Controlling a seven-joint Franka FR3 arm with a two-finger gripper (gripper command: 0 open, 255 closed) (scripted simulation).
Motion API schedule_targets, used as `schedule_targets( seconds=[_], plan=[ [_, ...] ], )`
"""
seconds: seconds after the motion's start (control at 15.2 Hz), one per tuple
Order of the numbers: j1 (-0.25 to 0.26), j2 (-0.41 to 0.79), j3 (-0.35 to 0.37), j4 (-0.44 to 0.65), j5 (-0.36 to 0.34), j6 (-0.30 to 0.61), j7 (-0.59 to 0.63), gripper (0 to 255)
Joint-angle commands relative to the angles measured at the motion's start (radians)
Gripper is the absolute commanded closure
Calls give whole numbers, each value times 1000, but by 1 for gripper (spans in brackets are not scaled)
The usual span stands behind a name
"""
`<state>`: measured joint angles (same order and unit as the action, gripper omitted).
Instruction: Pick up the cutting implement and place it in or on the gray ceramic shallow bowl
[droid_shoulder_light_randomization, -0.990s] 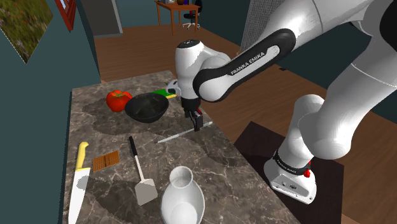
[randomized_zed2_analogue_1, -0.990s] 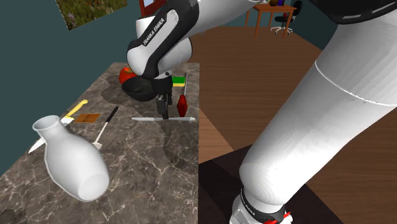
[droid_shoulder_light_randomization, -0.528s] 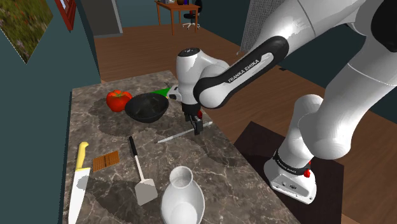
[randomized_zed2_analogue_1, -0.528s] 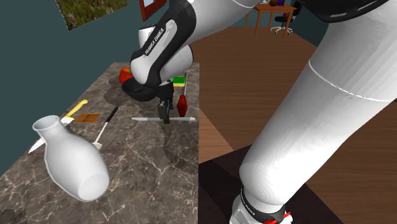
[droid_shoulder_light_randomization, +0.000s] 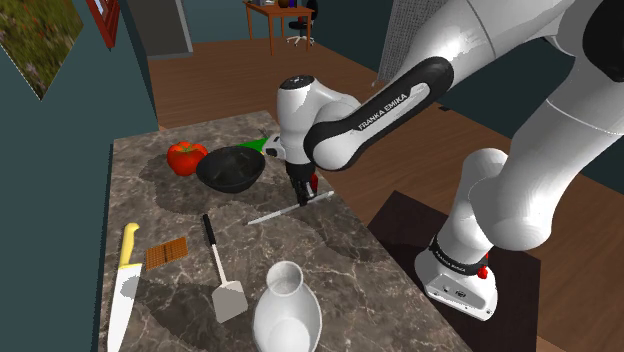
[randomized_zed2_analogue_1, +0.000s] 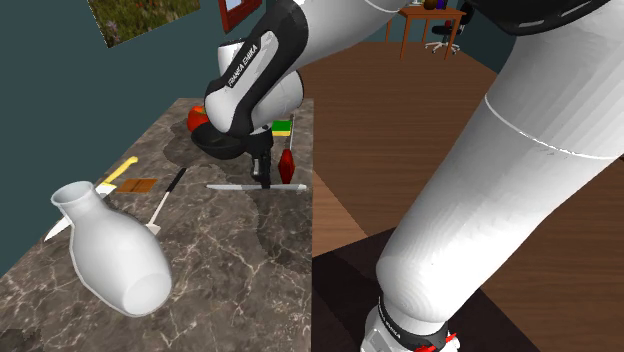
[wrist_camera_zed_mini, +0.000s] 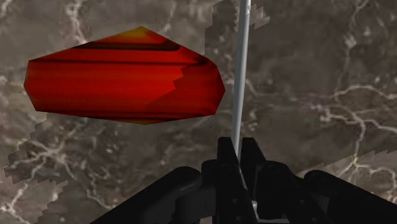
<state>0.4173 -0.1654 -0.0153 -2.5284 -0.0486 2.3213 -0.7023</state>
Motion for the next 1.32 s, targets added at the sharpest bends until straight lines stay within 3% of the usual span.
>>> schedule_targets(
  seconds=[0.0,0.33,1.25],
  plan=[
    [0,0,0,0,0,0,0,255],
    [0,0,0,0,0,0,0,255],
    [2,-115,1,94,6,-208,-8,255]
  ],
)
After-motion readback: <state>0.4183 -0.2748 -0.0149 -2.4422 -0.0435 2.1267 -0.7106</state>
